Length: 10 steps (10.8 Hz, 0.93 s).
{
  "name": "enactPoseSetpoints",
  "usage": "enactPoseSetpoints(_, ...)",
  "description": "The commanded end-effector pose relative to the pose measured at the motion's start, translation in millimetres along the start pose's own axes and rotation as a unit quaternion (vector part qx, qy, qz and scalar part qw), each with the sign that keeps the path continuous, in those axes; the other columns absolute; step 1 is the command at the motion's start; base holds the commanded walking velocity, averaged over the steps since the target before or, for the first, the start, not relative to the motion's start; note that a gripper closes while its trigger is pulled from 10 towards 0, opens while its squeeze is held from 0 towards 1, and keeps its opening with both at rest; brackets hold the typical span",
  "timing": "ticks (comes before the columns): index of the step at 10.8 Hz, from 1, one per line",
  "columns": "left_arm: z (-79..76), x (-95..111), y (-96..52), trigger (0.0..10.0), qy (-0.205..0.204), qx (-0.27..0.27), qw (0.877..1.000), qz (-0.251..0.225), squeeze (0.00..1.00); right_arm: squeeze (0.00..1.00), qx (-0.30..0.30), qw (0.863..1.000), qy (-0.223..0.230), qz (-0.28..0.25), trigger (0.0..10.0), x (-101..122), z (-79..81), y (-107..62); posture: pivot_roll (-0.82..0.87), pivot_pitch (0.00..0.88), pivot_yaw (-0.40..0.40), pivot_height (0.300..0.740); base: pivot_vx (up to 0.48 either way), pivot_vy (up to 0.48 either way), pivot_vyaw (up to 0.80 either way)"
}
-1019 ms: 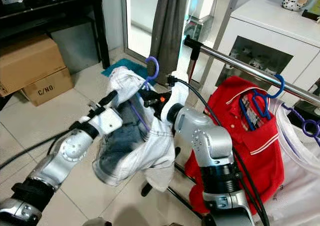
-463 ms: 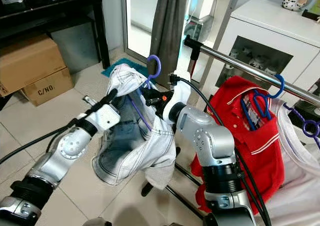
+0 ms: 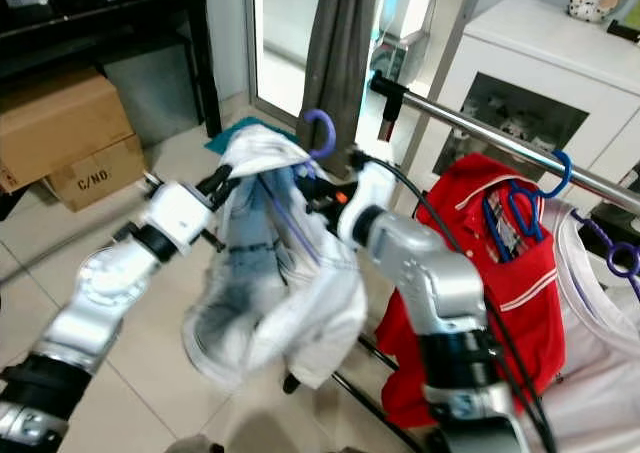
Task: Hang hanger
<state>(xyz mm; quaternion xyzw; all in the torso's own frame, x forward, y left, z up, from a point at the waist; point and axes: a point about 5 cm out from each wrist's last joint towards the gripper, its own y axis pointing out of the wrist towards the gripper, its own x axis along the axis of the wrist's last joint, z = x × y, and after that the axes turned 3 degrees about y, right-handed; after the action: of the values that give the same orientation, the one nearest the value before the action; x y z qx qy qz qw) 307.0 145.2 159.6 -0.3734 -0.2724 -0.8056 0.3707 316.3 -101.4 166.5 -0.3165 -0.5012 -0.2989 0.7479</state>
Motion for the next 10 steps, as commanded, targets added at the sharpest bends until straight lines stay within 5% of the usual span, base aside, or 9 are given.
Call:
enactPoseSetpoints(1, 15.3, 14.4, 1.5, 0.0, -0.021, 0.002, 0.999, -0.025, 0.00, 0.00, -0.008, 1.000, -0.027, -0.013, 0.0, 5.8, -3.7, -7.0, 0.02, 0.000, -0.057, 0.740, 0.000, 0.000, 0.00)
enactPoseSetpoints(2, 21.5, 21.0, 0.1, 0.0, -0.050, -0.024, 0.998, -0.027, 0.00, 0.00, -0.010, 0.999, -0.038, -0.003, 0.0, 3.1, -7.4, -10.4, 0.04, 0.000, -0.067, 0.740, 0.000, 0.000, 0.00)
enactPoseSetpoints(3, 45.7, 31.0, -4.2, 0.0, -0.078, -0.006, 0.997, -0.027, 0.00, 0.00, -0.017, 0.997, -0.076, 0.018, 0.0, -1.0, -15.1, -18.0, 0.04, 0.000, -0.069, 0.740, 0.000, 0.000, 0.00)
enactPoseSetpoints(5, 116.9, 32.3, -19.1, 0.0, -0.067, 0.142, 0.987, 0.021, 0.00, 0.00, 0.020, 0.993, -0.111, 0.026, 0.0, -3.2, -18.6, -35.9, 0.05, 0.000, -0.073, 0.740, 0.000, 0.000, 0.00)
enactPoseSetpoints(7, 153.0, 31.6, -39.7, 0.0, -0.037, 0.184, 0.979, 0.078, 0.00, 0.00, 0.080, 0.988, -0.127, 0.029, 0.0, -5.0, -13.6, -53.2, 0.05, 0.000, -0.068, 0.740, 0.000, 0.000, 0.00)
enactPoseSetpoints(10, 167.4, 20.7, -54.4, 0.0, -0.025, 0.197, 0.971, 0.135, 0.00, 0.00, 0.108, 0.984, -0.133, 0.052, 0.0, -16.1, -17.3, -71.7, 0.05, 0.000, -0.065, 0.740, 0.000, 0.000, 0.00)
